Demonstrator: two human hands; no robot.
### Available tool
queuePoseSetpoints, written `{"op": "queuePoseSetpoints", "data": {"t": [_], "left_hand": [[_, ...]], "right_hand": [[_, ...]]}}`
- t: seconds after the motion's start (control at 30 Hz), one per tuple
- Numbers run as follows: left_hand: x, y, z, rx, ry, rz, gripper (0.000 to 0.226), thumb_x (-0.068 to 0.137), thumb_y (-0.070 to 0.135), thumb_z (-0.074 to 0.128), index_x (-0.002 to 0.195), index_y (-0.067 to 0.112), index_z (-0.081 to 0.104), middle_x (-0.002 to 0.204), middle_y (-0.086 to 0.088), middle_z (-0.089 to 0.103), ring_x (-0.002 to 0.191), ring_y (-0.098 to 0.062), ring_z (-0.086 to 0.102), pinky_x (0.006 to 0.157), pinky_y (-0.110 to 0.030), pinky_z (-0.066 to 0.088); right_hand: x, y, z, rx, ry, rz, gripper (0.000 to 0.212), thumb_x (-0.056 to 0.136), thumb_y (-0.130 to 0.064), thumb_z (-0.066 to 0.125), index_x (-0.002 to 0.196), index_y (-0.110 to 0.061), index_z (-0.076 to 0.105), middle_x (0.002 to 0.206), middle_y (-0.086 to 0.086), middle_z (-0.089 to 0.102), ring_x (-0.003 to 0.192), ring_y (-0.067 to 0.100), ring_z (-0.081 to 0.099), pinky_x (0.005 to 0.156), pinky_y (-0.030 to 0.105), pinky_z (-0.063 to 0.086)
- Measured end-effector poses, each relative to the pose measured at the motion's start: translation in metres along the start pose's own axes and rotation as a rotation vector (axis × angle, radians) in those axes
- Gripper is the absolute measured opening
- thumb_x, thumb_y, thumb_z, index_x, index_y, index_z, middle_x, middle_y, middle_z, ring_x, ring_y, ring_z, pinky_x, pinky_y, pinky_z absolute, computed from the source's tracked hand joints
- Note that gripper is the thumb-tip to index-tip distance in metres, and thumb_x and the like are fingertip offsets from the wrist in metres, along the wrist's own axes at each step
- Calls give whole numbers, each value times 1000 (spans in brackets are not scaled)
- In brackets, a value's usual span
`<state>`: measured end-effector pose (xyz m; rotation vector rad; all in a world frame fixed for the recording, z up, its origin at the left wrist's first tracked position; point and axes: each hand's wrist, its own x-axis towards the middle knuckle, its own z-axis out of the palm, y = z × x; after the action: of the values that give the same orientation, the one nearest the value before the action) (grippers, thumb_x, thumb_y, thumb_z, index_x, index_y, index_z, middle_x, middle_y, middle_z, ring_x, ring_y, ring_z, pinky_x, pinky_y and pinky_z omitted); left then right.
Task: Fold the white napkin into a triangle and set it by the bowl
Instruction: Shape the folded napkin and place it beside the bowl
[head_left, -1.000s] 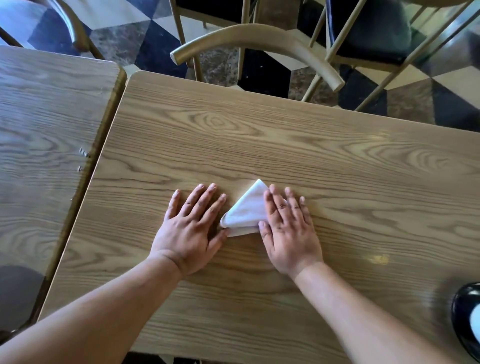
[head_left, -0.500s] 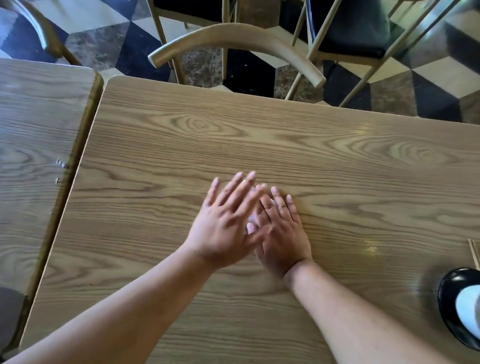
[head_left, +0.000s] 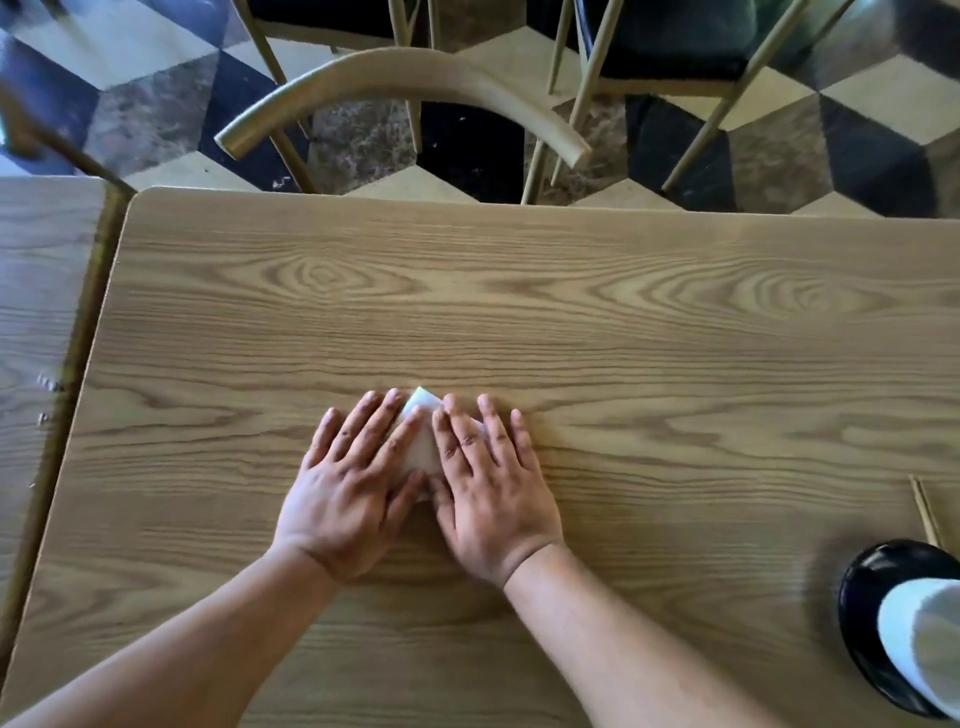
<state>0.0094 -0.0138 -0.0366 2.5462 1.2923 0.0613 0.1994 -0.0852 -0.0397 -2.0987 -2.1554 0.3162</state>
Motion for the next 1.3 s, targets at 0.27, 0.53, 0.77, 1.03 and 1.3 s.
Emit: {"op": "queuePoseSetpoints", "data": {"t": [0.27,0.53,0.77,1.03,1.3], "left_hand": [[1,1,-1,18,-2,-1,67,104,53,39,165,28,31,174,2,24,163,-20,18,130,-53,16],[-1,-2,0,-3,-4,21,69,105,54,37,167,26,28,175,2,22,164,-20,15,131,-50,11],[-4,-4,-1,-63,15,16,71,106,54,29,166,15,29,174,-2,28,163,-19,17,132,-50,11],[-9,-24,-6,-49,-25,86,70,108,58,19,169,24,17,176,8,14,164,-13,5,131,-51,-3],[-15,-36,-13,-173,69,77,65,100,46,43,159,18,45,171,0,34,162,-19,20,132,-54,12]], "right_hand": [[0,2,1,16,13,-21,69,107,-47,38,165,-14,25,174,4,22,160,37,18,126,62,19],[-6,-4,4,9,52,199,68,106,-43,39,164,-9,28,171,14,26,158,34,25,126,58,25],[-3,-20,-5,-34,-66,446,73,104,-50,25,163,-6,28,171,12,26,157,34,30,124,61,25],[-37,9,-14,-93,-193,506,78,98,-56,-6,166,-19,-7,169,-8,-23,163,22,-6,129,58,2],[-41,11,-1,-66,9,484,67,105,-49,27,164,-17,29,174,-2,19,161,26,19,127,64,14]]}}
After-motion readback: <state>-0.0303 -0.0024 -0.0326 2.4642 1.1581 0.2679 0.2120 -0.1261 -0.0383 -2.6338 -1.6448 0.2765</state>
